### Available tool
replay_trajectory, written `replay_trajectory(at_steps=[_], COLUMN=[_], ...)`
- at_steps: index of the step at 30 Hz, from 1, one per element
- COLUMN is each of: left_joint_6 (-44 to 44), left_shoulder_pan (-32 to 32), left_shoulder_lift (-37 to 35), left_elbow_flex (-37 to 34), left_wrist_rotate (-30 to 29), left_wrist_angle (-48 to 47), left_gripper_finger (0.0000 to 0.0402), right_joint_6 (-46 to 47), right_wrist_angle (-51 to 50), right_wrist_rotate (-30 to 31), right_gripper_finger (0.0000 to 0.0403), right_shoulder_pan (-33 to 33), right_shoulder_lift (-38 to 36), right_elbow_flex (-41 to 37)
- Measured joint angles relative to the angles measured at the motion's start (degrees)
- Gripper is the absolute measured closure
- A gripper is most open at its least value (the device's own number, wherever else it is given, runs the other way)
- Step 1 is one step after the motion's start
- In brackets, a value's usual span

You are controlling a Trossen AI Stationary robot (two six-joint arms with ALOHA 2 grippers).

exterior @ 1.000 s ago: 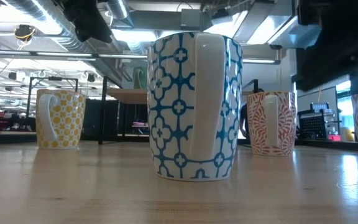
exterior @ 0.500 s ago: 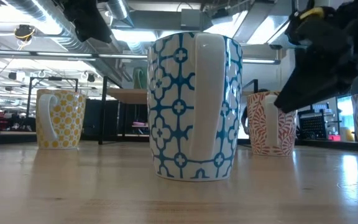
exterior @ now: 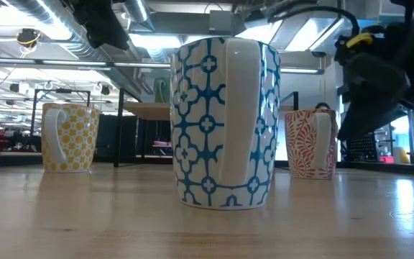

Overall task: Place coffee mugs
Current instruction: Put the red patterned mug on the shelf

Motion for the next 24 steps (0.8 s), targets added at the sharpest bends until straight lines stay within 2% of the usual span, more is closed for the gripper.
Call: replay_trajectory(at_steps=[6,11,16,20,24], left_joint_6=[0.02,0.02,0.02,0.02,0.02], left_shoulder_pan=[0.00,0.00,0.00,0.00,0.00], left_shoulder_lift=[0.00,0.00,0.02,0.02,0.02], left_elbow_flex=[0.00,0.00,0.00,0.00,0.00], left_wrist_rotate=[0.00,0.00,0.00,0.00,0.00], left_wrist_angle=[-0.11,-0.20,-0.18,-0.17,-0.17], left_gripper_finger=[0.0296,0.0296,0.0296,0.0296,0.0296], right_joint_6=[-0.04,1.19,6.03,6.40,6.51], right_wrist_angle=[8.46,10.19,10.60,11.21,8.63], right_wrist_rotate=[1.61,1.70,-4.36,-7.96,-4.39], right_gripper_finger=[0.0204,0.0204,0.0204,0.0204,0.0204], right_shoulder_pan=[0.85,0.66,0.68,-0.10,-0.07], right_shoulder_lift=[0.19,0.99,1.03,1.03,1.03], right_elbow_flex=[0.02,0.00,0.00,0.01,3.18])
